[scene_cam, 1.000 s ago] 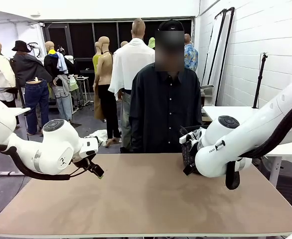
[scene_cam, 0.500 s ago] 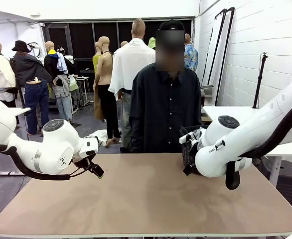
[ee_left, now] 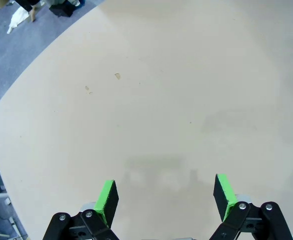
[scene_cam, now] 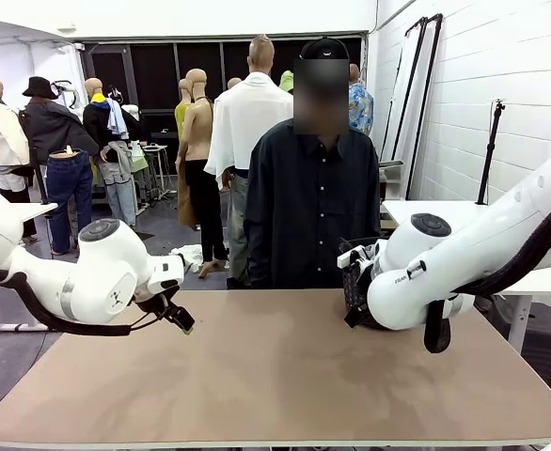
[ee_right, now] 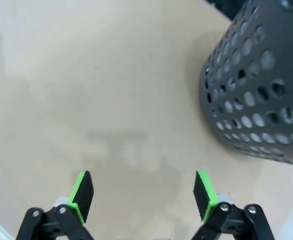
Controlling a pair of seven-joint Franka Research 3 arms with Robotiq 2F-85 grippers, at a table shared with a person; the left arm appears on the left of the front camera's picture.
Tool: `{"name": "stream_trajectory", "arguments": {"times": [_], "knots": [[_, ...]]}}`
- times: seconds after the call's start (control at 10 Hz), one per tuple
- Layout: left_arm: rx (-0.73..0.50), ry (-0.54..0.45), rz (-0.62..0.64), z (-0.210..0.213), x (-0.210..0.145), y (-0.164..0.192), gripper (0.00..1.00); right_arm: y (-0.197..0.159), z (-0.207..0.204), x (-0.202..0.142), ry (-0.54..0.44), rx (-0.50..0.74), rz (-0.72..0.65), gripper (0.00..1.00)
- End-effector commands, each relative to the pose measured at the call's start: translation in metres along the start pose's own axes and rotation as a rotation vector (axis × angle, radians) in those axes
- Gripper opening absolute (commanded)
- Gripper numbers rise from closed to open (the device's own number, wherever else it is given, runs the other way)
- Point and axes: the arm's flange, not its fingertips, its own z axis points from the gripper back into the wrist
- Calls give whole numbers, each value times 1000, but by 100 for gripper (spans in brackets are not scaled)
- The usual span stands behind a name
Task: Fold the training pants.
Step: Grab both ends of the Training pants handed by a person.
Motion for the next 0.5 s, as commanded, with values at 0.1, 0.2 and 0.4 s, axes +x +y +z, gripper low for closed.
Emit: {"name": "stream_trajectory", "arguments": {"times": [0.1, 0.2, 0.4], "knots": [[22, 5, -16, 55, 10, 1, 100, -10, 50, 17, -13, 45, 19, 100], [14, -7, -13, 68, 12, 0, 100, -11, 64, 20, -24, 51, 24, 100], [1, -28, -5, 98, 19, -3, 100, -11, 98, 24, -60, 76, 35, 100]]}}
